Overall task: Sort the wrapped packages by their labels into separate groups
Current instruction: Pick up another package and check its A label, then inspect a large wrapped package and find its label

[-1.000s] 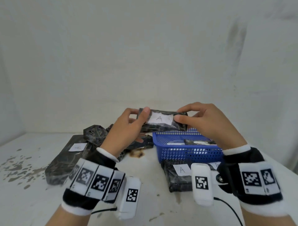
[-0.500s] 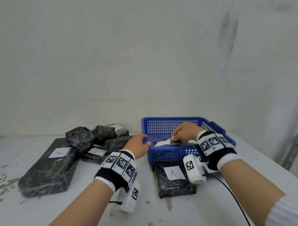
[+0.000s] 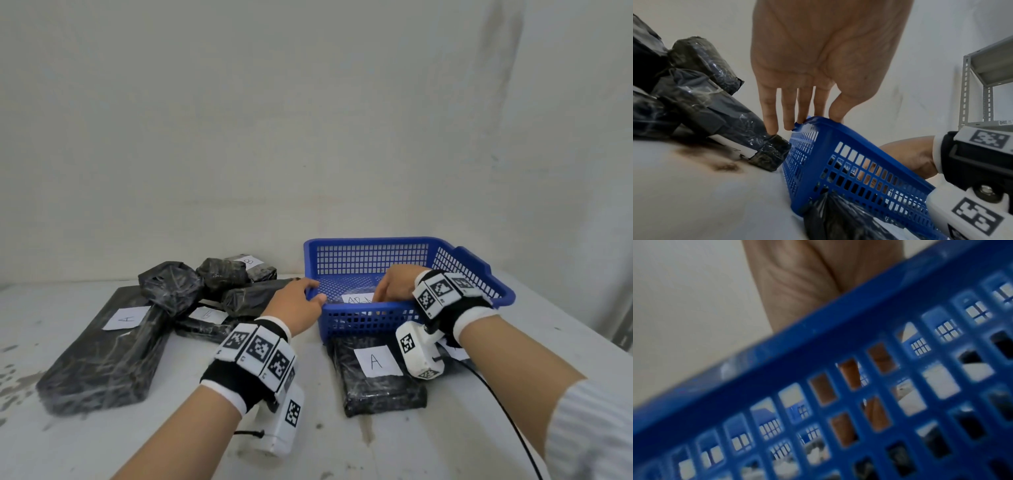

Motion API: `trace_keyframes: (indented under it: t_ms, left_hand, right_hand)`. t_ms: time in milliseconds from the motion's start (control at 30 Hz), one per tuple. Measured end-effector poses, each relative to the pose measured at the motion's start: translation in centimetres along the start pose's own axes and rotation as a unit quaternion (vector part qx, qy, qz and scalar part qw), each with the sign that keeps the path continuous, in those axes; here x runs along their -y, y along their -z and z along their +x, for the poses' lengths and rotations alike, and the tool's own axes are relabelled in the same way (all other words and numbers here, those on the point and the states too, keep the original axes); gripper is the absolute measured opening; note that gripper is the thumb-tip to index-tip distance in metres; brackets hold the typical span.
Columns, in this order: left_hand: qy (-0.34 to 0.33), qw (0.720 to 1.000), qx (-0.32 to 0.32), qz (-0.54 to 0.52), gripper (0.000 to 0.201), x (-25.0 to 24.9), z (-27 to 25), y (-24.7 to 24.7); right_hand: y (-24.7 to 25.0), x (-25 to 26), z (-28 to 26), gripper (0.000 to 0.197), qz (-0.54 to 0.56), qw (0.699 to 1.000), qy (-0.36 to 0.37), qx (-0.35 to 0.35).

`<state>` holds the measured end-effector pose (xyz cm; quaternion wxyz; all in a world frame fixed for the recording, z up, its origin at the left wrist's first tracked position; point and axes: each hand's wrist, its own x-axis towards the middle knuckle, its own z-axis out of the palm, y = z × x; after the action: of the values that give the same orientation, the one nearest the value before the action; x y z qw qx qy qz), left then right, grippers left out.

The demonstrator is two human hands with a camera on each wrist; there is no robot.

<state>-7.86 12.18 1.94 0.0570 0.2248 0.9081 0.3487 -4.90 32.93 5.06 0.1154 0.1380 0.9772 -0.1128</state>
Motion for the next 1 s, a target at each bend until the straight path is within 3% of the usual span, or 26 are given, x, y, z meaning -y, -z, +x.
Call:
trace_keyframes:
  t_ms: [367,533,633,767,900,1000]
  left_hand:
    - [0.015,1.0,0.024,0.006,0.055,1.2,-0.9,0.6]
    - [0.157,0.976,-0.067,0.138,0.062,5.1,-2.2,4.5]
    - [0.269,0.94,-0.081,0.193,0.09,7.8,-4.0,7.8]
    - [0.418,0.883,-0.063,0.206,0.129,12.0,-6.2,10.7]
    - [0.442,0.878,-0.067,0.17,0.139,15.8,-7.8,11.6]
    - [0.427,0.885,-0.107,0.152,0.129,16.2,-8.6,11.6]
  right_hand:
    - [0.2,-0.7,-0.4,0.025,0.053,0.999,0.007,0.002]
    - [-0.5,0.3,-1.5,0.02,0.192,0.966,-0.001,-0.172]
    - [-1.5,2.0,-2.6,0.019,0.266,0.932,0.013,-0.245]
    - [-3.4,4.8,-4.2,0.023,0.308,0.908,0.048,-0.279]
    - [-5.0,7.4,-5.2,0.024,0.314,0.903,0.078,-0.282]
    - [-5.9,8.9,-5.7,0.022,0.32,0.903,0.095,-0.269]
